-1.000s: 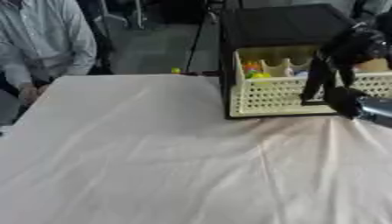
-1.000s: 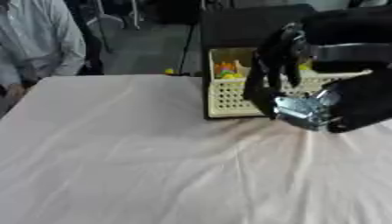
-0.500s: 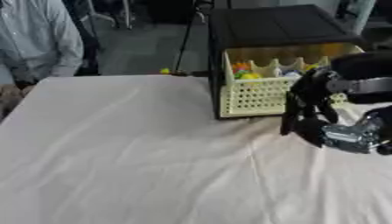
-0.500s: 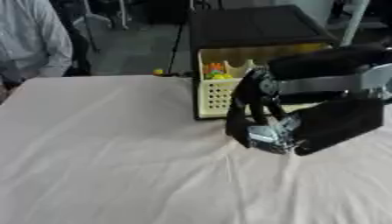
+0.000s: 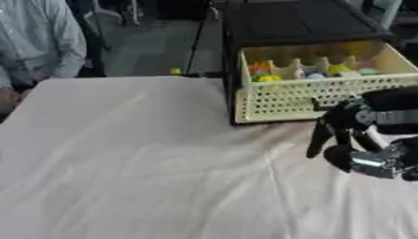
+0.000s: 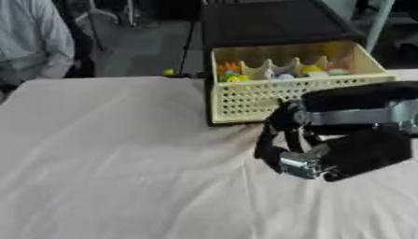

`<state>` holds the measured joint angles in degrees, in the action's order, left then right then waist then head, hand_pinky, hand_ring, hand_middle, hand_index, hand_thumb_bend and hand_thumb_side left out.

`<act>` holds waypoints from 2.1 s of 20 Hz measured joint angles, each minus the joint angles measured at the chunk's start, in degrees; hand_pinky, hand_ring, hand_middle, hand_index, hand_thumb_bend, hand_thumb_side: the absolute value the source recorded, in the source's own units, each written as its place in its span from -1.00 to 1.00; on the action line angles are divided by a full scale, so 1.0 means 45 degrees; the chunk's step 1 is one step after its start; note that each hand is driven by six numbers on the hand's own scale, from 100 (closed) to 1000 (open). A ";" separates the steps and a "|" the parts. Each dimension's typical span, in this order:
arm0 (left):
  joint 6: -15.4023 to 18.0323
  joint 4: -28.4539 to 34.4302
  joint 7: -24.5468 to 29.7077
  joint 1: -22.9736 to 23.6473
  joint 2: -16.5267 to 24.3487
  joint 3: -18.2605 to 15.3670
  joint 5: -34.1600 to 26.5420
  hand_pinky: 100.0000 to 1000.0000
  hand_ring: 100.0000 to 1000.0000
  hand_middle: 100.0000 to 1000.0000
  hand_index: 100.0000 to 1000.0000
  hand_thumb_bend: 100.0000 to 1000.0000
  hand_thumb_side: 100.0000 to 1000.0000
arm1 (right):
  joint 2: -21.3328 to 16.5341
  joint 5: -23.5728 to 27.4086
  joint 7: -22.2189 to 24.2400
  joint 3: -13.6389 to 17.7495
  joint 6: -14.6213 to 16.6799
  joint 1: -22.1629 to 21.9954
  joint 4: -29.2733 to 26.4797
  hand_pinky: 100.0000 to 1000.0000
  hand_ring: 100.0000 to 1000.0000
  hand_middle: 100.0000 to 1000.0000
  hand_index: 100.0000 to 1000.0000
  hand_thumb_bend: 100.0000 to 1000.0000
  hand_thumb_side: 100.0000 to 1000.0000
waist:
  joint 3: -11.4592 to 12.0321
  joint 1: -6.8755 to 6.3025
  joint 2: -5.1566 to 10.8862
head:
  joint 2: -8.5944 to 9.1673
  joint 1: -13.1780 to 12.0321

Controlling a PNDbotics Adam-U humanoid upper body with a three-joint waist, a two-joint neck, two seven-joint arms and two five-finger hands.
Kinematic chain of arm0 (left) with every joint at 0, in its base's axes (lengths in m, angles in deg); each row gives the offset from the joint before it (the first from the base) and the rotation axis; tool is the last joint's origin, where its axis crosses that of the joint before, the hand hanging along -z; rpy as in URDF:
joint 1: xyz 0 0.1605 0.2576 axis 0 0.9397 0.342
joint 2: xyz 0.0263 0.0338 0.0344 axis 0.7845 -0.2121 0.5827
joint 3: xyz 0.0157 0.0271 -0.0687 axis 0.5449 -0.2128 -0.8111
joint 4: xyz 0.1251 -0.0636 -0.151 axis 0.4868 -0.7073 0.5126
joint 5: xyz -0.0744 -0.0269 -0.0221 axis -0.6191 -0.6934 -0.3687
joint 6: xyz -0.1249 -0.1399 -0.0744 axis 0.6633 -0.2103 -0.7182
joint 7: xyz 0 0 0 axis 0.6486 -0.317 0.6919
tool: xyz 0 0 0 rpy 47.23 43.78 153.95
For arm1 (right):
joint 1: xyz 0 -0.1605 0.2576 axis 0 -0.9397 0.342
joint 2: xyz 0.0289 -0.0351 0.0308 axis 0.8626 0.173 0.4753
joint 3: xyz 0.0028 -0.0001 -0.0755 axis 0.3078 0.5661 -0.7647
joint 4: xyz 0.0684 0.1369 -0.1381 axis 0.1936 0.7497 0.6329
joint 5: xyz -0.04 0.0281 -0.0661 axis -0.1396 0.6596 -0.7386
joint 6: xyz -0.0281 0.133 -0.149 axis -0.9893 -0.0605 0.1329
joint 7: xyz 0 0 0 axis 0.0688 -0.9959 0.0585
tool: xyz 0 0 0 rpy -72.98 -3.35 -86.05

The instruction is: Pick up objects from table and place into drawer.

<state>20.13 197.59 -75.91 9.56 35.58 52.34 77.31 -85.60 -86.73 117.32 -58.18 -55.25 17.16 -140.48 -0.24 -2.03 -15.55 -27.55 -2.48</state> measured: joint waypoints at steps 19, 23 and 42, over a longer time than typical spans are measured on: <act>-0.0181 -0.0002 -0.0116 0.0239 -0.0767 0.0022 0.0267 -0.14 0.37 0.40 0.88 -0.54 1.00 | -0.0124 -0.2419 -0.0183 0.0443 -0.1709 -0.0402 0.0540 -0.55 -0.07 0.43 0.64 -1.00 1.00 | 0.0409 0.0039 -0.0622 | 0.0368 0.0238; -0.0234 -0.0002 -0.0100 0.0247 -0.0876 0.0028 0.0280 -0.15 0.37 0.40 0.88 -0.55 1.00 | 0.0017 -0.2902 -0.0166 0.0515 -0.1673 -0.0142 0.0998 -0.55 -0.06 0.44 0.65 -1.00 1.00 | 0.0482 0.0070 -0.0752 | 0.0492 0.0311; -0.0398 -0.0003 0.0023 0.0247 -0.1178 0.0113 0.0320 -0.12 0.36 0.39 0.87 -0.56 1.00 | 0.0626 -0.4667 -0.0099 0.0430 -0.0901 0.0648 0.2688 -0.21 0.33 0.52 0.55 -1.00 1.00 | 0.0586 0.0243 -0.1147 | 0.0955 0.0595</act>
<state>18.34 197.57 -75.80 10.67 30.28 52.85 78.75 -82.78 -107.73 116.88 -56.24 -59.30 20.08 -128.38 2.39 -0.93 -20.71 -23.26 0.20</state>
